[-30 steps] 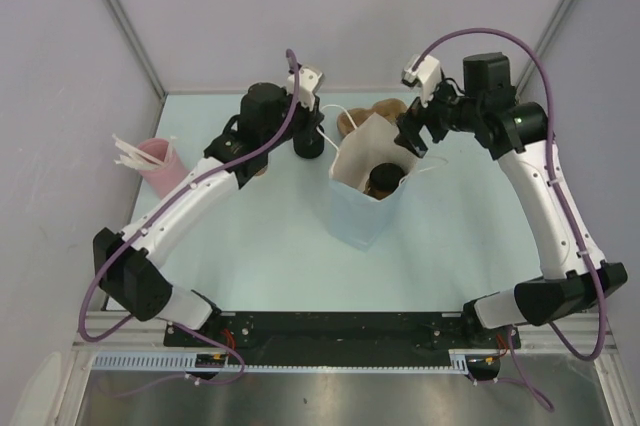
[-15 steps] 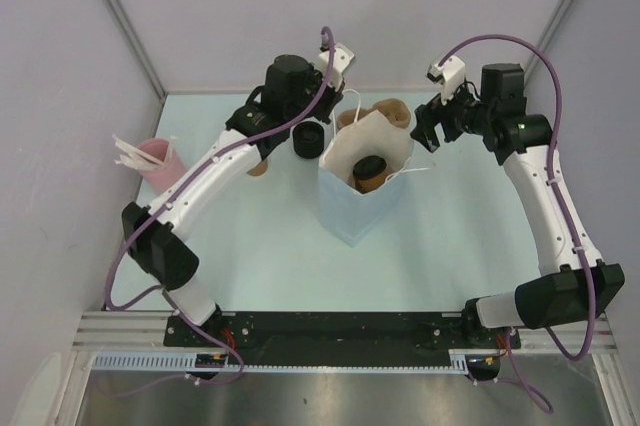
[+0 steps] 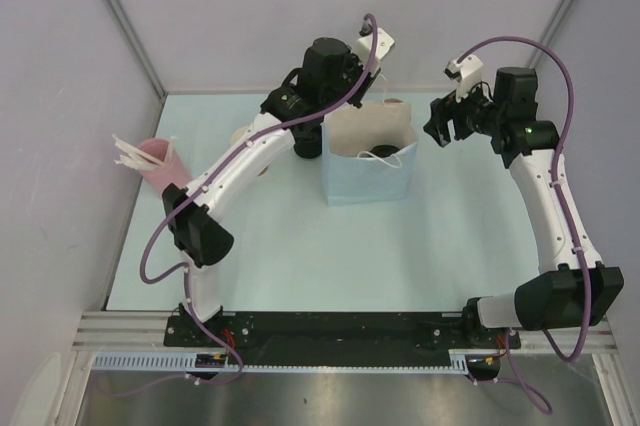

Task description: Pack the takeout coffee

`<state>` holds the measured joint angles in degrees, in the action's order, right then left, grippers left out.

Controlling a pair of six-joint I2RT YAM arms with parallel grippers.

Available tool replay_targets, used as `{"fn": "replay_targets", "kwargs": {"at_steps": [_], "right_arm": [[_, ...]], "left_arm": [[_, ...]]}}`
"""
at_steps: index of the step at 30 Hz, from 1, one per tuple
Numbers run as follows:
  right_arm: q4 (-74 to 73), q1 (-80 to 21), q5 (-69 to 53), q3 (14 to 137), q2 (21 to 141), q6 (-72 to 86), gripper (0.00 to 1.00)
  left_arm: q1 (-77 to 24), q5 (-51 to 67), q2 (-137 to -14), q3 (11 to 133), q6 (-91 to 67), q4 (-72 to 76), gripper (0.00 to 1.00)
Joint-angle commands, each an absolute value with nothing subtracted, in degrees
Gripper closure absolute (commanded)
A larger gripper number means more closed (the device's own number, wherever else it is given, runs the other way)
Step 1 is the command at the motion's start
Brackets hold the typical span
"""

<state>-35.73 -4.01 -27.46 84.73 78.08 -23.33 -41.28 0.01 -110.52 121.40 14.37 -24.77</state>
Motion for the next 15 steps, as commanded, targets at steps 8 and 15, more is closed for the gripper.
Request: {"fn": "replay_targets", "kwargs": {"at_steps": [8,15], "right_arm": [[-31.82,-3.25,-25.23,83.5,76.02,-21.62,0.24],[-31.2,-2.46,-25.05,82.36,75.15,-21.27,0.22]], "left_arm": [[-42.89,-2.55,-110.74,124.8,15.64,-22.5,0.77],[-42.89,-3.6,-109.17,124.63,16.78,-23.2,0.37]]}}
